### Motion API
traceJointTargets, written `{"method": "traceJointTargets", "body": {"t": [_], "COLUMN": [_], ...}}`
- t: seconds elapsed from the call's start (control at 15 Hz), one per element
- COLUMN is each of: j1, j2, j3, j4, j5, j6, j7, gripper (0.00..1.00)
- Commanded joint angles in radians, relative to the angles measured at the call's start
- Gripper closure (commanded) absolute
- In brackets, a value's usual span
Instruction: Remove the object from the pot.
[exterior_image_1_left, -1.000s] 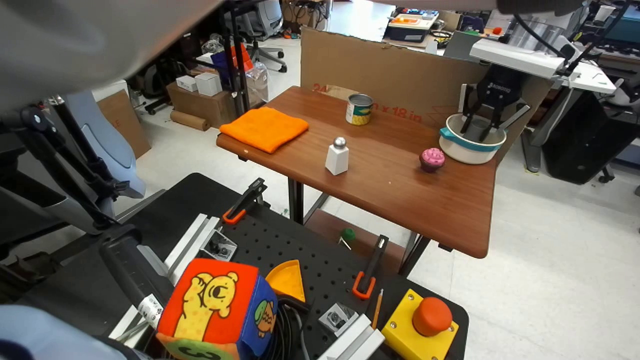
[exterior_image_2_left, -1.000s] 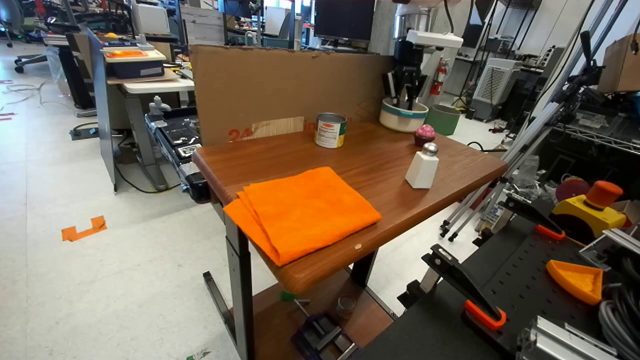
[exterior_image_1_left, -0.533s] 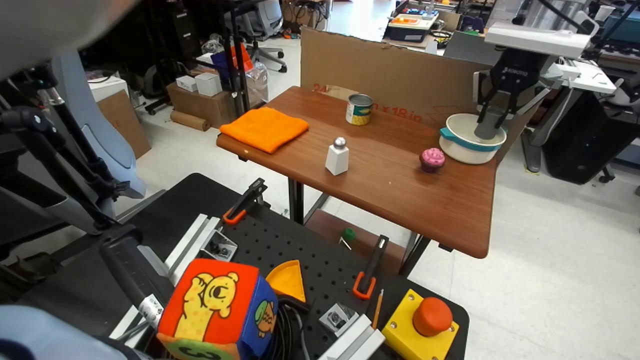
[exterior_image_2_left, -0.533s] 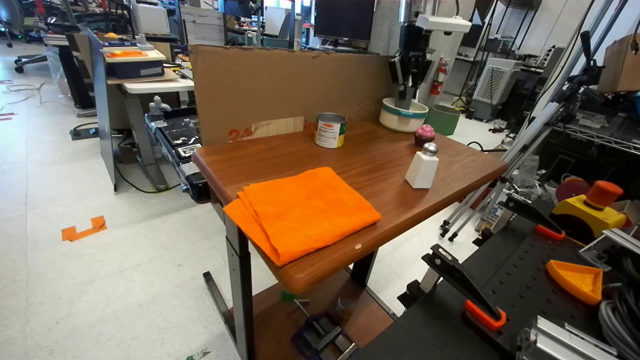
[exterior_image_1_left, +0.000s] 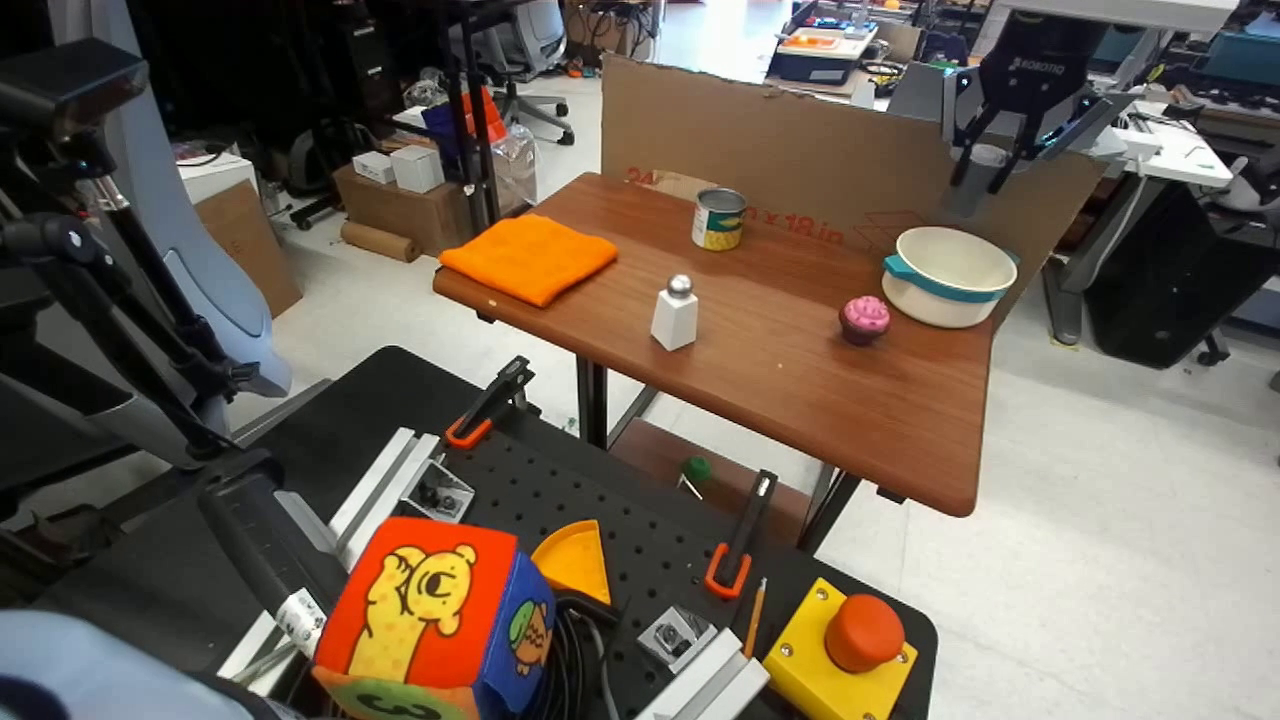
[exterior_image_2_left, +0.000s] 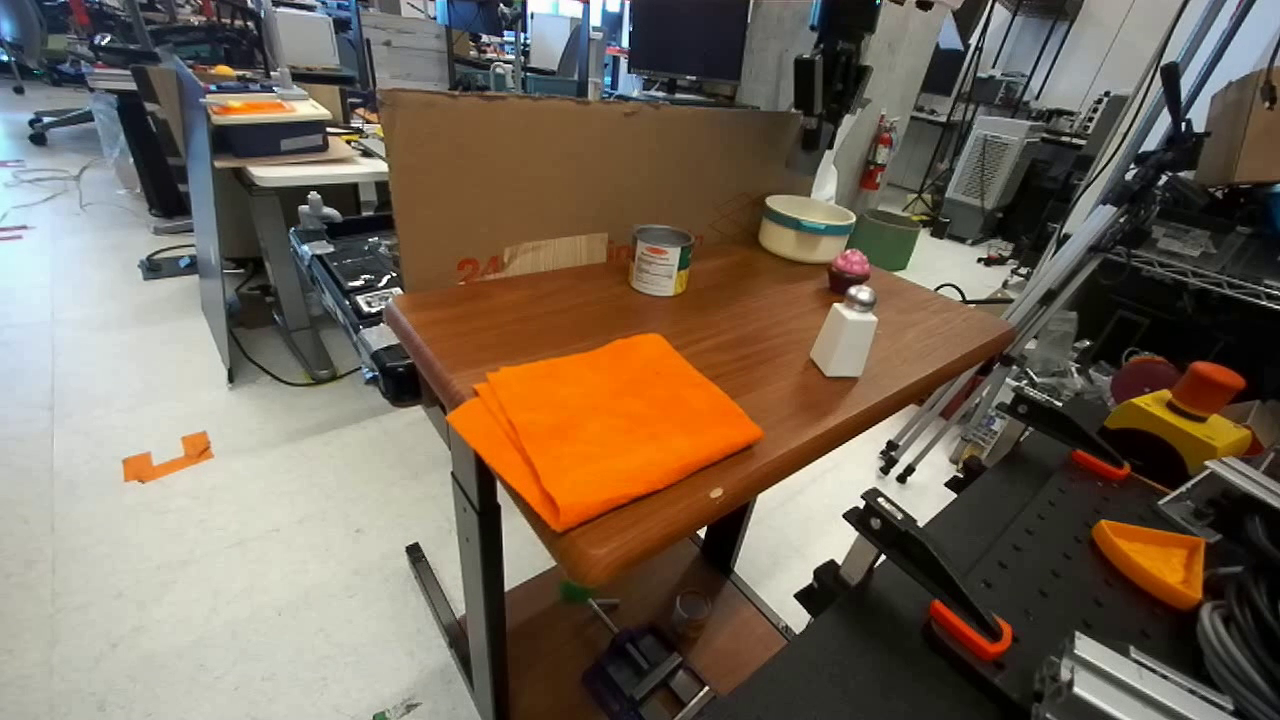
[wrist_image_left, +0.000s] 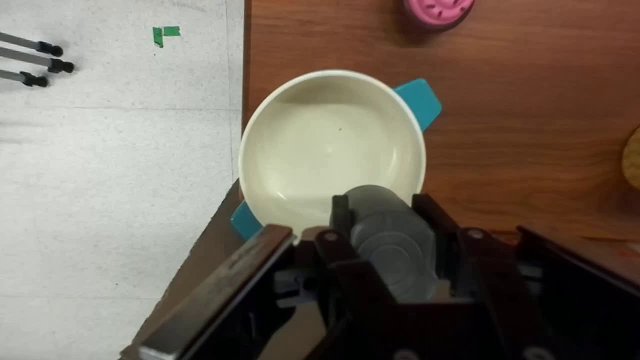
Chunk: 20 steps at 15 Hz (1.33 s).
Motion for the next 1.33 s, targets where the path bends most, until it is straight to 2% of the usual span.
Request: {"method": "traceJointTargets", "body": {"t": [0.0, 0.13, 0.47, 0.87, 1.27], "j1": [-0.019, -0.016, -0.022, -0.051, -0.053], "j2": [-0.163, -0.218, -0.326, -0.410, -0.413], "j3": [0.023, 0.012, -0.019, -0.068, -0.072], "j4": [-0.241, -0.347, -0.620, -0.941, -1.023], "j5": [-0.008, -0.008, 0.005, 0.026, 0.061], "j6": [0.005, -0.013, 0.058, 0.292, 0.438], "j7": [-0.062, -0.040, 0.050, 0.118, 0.167], "gripper": [0.89, 0.89, 0.89, 0.89, 0.89]}}
